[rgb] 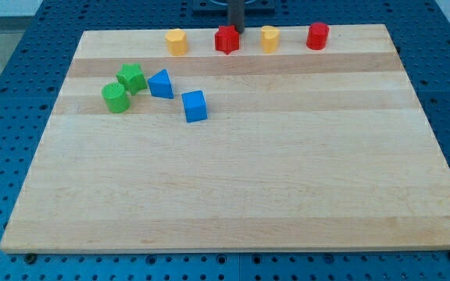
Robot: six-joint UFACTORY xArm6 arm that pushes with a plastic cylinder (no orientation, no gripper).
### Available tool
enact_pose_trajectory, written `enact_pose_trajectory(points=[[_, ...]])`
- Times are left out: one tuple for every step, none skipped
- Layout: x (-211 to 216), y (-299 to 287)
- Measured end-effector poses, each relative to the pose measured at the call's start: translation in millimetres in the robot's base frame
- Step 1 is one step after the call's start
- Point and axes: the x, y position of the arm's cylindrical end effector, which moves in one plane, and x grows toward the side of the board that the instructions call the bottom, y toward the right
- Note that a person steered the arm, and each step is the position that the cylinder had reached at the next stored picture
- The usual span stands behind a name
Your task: Nudge the red circle right a bit
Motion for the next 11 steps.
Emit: enact_pose_trajectory(points=[[-0.2,30.5],[-0.5,67.5],[-0.7,93.0],[-0.8,110.3],[-0.8,128.0],[0.1,128.2],[0.5,128.2],[4.3,131.1],[5.2,151.0],[5.2,165.8],[5.2,179.8]])
